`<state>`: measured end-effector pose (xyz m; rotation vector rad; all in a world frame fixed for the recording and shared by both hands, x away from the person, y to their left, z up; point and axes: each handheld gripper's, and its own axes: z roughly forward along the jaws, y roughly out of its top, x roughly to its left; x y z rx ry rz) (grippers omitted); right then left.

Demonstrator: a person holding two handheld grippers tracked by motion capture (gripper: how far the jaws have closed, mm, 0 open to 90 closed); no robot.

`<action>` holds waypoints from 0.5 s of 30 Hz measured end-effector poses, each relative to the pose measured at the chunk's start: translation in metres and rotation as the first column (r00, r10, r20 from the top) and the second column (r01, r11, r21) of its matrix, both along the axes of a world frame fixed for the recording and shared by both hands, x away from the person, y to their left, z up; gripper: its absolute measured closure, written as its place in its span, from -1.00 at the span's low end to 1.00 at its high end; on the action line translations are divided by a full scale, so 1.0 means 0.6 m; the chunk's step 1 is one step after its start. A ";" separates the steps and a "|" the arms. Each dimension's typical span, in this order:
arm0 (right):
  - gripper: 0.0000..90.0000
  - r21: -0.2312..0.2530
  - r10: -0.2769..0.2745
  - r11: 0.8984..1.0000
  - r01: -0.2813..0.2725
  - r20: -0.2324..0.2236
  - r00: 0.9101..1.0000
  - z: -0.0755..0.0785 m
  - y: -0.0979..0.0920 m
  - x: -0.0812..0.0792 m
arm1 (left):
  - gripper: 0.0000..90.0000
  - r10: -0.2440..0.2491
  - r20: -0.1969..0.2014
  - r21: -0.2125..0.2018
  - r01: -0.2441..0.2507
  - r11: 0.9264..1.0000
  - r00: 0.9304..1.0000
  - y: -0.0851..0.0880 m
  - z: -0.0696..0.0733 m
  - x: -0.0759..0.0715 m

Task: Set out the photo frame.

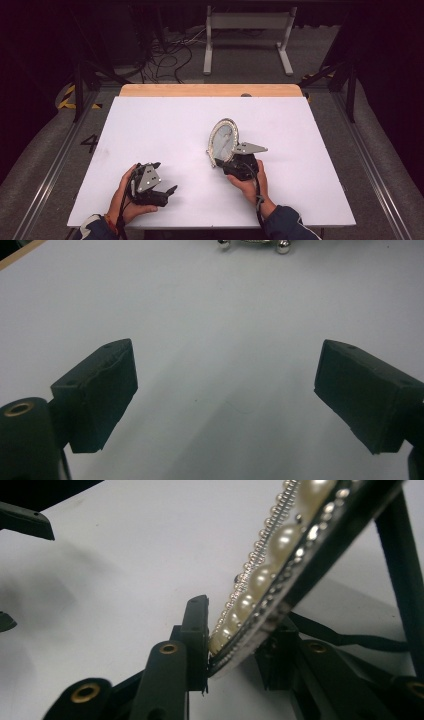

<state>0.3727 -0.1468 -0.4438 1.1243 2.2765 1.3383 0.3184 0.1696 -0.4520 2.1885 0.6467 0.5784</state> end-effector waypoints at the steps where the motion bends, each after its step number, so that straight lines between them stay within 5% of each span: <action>1: 0.60 0.000 0.006 1.000 -0.006 -0.004 1.000 0.001 -0.002 0.000 | -0.76 -0.004 0.004 0.000 0.004 1.000 1.000 0.000 0.000 0.000; 15: 0.60 0.007 0.048 0.999 -0.047 -0.017 0.999 0.002 -0.012 0.005 | -0.76 -0.012 0.004 0.000 0.012 1.000 1.000 -0.001 0.001 -0.001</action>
